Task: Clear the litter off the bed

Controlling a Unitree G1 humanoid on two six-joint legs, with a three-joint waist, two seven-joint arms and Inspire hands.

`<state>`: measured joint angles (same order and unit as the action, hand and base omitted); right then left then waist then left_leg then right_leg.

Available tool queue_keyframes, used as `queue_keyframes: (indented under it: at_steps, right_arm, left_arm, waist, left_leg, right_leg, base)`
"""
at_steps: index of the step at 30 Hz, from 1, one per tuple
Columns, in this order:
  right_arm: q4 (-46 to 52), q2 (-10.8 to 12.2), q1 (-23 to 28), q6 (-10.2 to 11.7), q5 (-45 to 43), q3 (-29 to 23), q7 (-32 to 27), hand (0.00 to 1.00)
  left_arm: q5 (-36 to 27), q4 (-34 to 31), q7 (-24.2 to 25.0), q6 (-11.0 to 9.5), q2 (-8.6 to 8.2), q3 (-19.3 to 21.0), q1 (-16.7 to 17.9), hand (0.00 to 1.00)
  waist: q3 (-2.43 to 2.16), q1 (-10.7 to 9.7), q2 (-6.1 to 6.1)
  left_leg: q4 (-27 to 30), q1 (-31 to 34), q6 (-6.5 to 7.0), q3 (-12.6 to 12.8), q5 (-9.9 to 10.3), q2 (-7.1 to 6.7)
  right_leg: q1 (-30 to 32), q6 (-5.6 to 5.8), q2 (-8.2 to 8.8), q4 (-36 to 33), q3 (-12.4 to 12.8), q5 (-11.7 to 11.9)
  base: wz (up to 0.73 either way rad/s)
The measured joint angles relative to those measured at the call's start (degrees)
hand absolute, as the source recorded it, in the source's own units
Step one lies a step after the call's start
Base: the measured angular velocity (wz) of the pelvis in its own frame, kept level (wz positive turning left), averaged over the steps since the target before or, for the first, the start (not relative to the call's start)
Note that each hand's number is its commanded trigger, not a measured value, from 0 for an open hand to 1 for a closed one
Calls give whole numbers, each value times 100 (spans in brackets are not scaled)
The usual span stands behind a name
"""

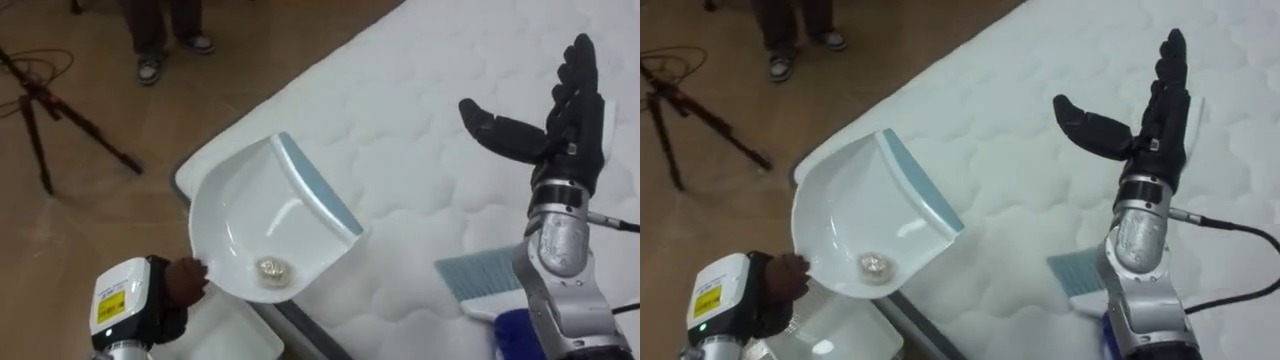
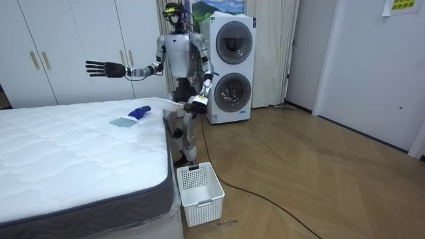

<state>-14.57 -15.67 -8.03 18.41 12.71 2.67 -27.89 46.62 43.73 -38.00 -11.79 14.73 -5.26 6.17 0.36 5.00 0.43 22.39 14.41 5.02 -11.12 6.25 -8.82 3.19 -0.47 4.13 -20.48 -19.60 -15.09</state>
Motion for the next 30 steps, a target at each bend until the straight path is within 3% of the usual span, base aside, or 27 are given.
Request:
queue_keyframes:
  at_steps: [2,3,4,5,6,8,9,10,11,12,13,14,15,16,19,26,30]
  right_arm:
    - [-8,-17,4,37,13,0,-108,0]
    - [-32,-23,1,73,13,0,-148,0]
    - [-99,-23,1,121,10,3,-141,0]
    - [-127,-20,3,125,9,11,-138,0]
    - [-152,-17,4,129,10,24,-141,0]
    - [-152,-9,5,135,8,88,-146,0]
    - [-158,-8,25,137,-4,131,-155,0]
    - [-156,-16,77,148,-6,118,-179,0]
    - [-156,-23,84,169,-13,101,-210,0]
    - [-185,5,96,174,-77,106,-228,0]
    - [-223,11,116,213,-179,121,-204,0]
    - [-246,6,130,238,-213,126,-206,0]
    - [-337,17,176,267,-291,147,-229,0]
    - [-400,1,225,277,-340,123,-270,0]
    - [-746,5,264,283,-443,109,-349,0]
    - [-767,1,359,288,-441,103,-312,0]
    - [-964,-1,347,289,-436,110,-316,0]
  left_arm:
    - [-74,-5,-12,0,-1,39,0,100]
    - [-82,-24,-18,0,-5,67,0,100]
    - [-88,-24,-27,-1,-5,80,-3,100]
    - [-94,-17,-27,-2,-5,80,-2,100]
    - [-97,-12,-28,-9,-7,78,6,100]
    - [-123,-12,-31,-7,-2,76,14,100]
    - [-206,-11,-31,-7,5,49,11,100]
    - [-218,-12,-36,-26,-12,48,4,100]
    - [-222,-14,-43,-66,-10,58,-10,100]
    - [-265,5,-42,-115,30,75,-6,100]
    - [-329,29,-18,-114,38,70,-17,100]
    - [-340,36,-7,-107,21,66,-24,100]
    - [-324,39,-7,-103,6,54,-52,100]
    - [-328,41,-10,-104,-17,13,-112,100]
    - [-339,39,-16,-104,-7,-61,-122,100]
    - [-565,23,0,-109,34,-6,-194,100]
    - [-654,96,-12,-195,23,-75,-244,100]
  waist:
    - [6,125,-11]
    - [17,160,-32]
    - [21,163,-39]
    - [22,166,-39]
    - [39,199,-22]
    - [61,267,-50]
    - [74,232,-104]
    - [51,128,-223]
    - [74,89,-268]
    - [72,131,-238]
    - [101,151,-125]
    - [124,161,-70]
    - [120,50,-94]
    - [110,-109,-129]
    - [94,-101,-122]
    - [55,-48,-165]
    - [52,-15,-148]
  left_leg:
    - [-7,94,-93,-14,-75,26]
    - [-21,163,-135,230,-113,142]
    - [5,268,-151,789,-125,401]
    - [22,312,-154,1111,-125,544]
    - [38,403,-157,1620,-121,730]
    - [-46,449,-217,1549,-169,600]
    - [-254,427,-415,1392,-306,443]
    - [-447,398,-639,1522,-439,387]
    - [-248,425,-534,2015,-282,603]
    - [510,455,-316,2752,261,1238]
    - [1077,597,-465,2971,704,1750]
    - [1210,638,-374,2884,797,1729]
    - [1145,708,-271,2465,811,1468]
    - [952,760,-71,2247,661,1201]
    - [672,641,84,2134,515,888]
    - [502,633,193,1714,343,449]
    - [635,636,298,1580,449,268]
  right_leg:
    - [-4,-30,31,52,-253,-51]
    - [-27,-51,96,55,-485,-57]
    - [-86,-56,148,47,-713,-66]
    - [-103,-53,186,28,-830,-71]
    - [-95,-15,247,-54,-1001,-105]
    - [19,61,292,-199,-1035,-151]
    - [41,73,339,-152,-1071,-140]
    - [10,45,580,-45,-1402,-53]
    - [-54,79,703,-31,-1764,-17]
    - [-224,156,753,-56,-2198,-27]
    - [-326,259,761,-319,-2453,-156]
    - [-332,307,753,-474,-2479,-230]
    - [-258,378,735,-552,-2438,-274]
    - [-155,397,748,-531,-2340,-275]
    - [-107,445,854,-562,-1997,-337]
    - [-115,546,1020,-772,-1963,-507]
    - [64,491,1398,-1739,-1904,-586]
  base:
    - [58]
    - [69]
    - [73]
    - [68]
    - [47]
    - [45]
    - [84]
    - [94]
    - [70]
    - [39]
    - [34]
    - [58]
    - [100]
    - [112]
    - [64]
    - [44]
    - [26]
